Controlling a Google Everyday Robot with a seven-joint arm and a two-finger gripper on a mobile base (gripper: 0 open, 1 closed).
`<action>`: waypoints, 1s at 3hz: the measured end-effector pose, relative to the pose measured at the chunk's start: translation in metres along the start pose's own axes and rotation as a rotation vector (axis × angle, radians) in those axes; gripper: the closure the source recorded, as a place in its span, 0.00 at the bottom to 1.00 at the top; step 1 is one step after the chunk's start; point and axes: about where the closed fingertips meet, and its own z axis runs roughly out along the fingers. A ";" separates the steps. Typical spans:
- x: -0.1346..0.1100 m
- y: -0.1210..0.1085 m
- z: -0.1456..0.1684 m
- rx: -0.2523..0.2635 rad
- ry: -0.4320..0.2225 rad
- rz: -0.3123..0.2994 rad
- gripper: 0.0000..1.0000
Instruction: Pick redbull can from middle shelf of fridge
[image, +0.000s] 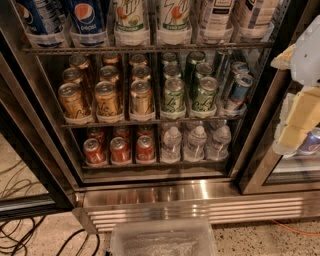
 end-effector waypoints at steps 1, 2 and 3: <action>-0.001 0.004 0.002 -0.006 -0.012 -0.002 0.00; 0.006 0.027 0.036 -0.088 -0.087 0.036 0.00; -0.001 0.075 0.074 -0.171 -0.234 0.066 0.00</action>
Offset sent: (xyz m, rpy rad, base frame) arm -0.0485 0.0234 -0.1026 0.3498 0.2162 0.0050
